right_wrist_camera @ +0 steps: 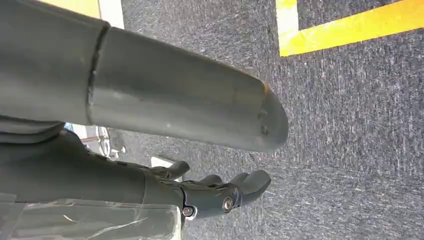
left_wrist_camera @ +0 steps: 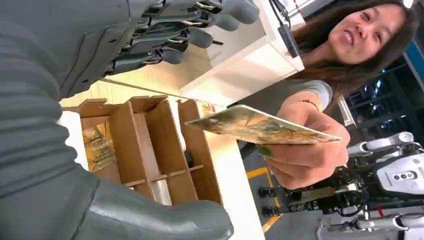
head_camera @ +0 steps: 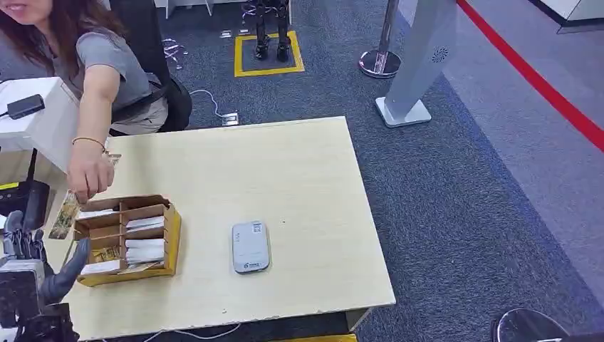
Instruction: Pass the card to the sensor for recognition and then transmit it.
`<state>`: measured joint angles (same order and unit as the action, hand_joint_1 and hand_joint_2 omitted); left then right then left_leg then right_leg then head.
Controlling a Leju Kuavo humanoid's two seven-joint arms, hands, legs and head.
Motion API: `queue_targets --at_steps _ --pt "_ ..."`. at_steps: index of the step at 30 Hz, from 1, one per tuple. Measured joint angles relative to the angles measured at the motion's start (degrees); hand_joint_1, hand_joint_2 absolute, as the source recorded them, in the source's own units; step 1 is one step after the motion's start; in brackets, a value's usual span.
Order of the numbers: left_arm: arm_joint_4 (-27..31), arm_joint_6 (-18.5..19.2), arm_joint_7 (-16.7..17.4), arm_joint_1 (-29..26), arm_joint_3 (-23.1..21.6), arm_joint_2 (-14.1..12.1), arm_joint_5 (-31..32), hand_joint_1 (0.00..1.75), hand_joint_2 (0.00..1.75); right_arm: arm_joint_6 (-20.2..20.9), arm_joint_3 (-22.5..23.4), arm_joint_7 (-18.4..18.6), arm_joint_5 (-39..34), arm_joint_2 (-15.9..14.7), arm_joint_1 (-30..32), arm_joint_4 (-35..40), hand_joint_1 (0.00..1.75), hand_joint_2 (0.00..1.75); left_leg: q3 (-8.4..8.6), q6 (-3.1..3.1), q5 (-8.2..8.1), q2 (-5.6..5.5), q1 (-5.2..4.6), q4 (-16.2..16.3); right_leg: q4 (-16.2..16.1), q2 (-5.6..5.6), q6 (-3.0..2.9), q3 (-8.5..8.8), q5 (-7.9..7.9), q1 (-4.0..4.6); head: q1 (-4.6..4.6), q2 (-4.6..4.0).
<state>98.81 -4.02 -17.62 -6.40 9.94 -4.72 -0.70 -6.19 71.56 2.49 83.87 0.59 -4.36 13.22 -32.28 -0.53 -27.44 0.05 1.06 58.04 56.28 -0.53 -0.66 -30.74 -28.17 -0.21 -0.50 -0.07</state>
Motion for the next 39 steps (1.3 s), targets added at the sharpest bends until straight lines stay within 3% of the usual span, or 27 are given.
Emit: queue_targets --at_steps 7,8,9,10,39 --pt "-1.1 -0.9 0.5 0.8 -0.2 0.0 0.9 0.00 1.75 -0.4 -0.7 -0.1 0.9 0.0 -0.1 -0.1 0.00 0.00 0.00 0.00 0.00 0.00 0.00 0.0 0.0 0.00 0.00 0.01 0.00 0.00 0.00 0.00" --pt "-1.4 -1.1 0.6 0.9 -0.2 0.0 1.2 0.33 1.75 -0.4 -0.8 0.0 1.2 0.1 -0.1 -0.1 0.00 0.00 0.00 0.00 0.00 0.00 0.00 0.0 0.0 0.00 0.00 0.01 0.00 0.00 0.02 0.00" --pt "-1.6 -1.2 0.6 1.1 -0.3 0.0 1.4 1.64 1.75 -0.5 -1.0 0.3 1.6 0.1 -0.1 -0.1 0.00 0.00 0.00 0.00 0.00 0.00 0.00 0.0 0.0 0.00 0.00 0.01 0.00 0.00 0.00 0.00" --pt "-1.8 -1.2 0.6 1.2 -0.3 0.0 1.6 1.75 1.75 -0.5 -1.2 0.5 2.0 0.1 -0.1 -0.2 0.00 0.00 0.00 0.00 0.00 0.00 0.00 0.0 0.0 0.00 0.00 0.01 0.00 0.00 0.02 0.00" --pt "-3.9 -4.1 1.1 2.0 -0.9 0.0 6.1 1.75 1.75 -2.2 -5.5 1.5 5.1 0.5 -0.2 -0.5 0.00 0.00 -0.01 0.00 0.00 0.02 0.00 0.0 0.0 0.03 0.00 -0.01 0.00 0.00 0.00 0.00"
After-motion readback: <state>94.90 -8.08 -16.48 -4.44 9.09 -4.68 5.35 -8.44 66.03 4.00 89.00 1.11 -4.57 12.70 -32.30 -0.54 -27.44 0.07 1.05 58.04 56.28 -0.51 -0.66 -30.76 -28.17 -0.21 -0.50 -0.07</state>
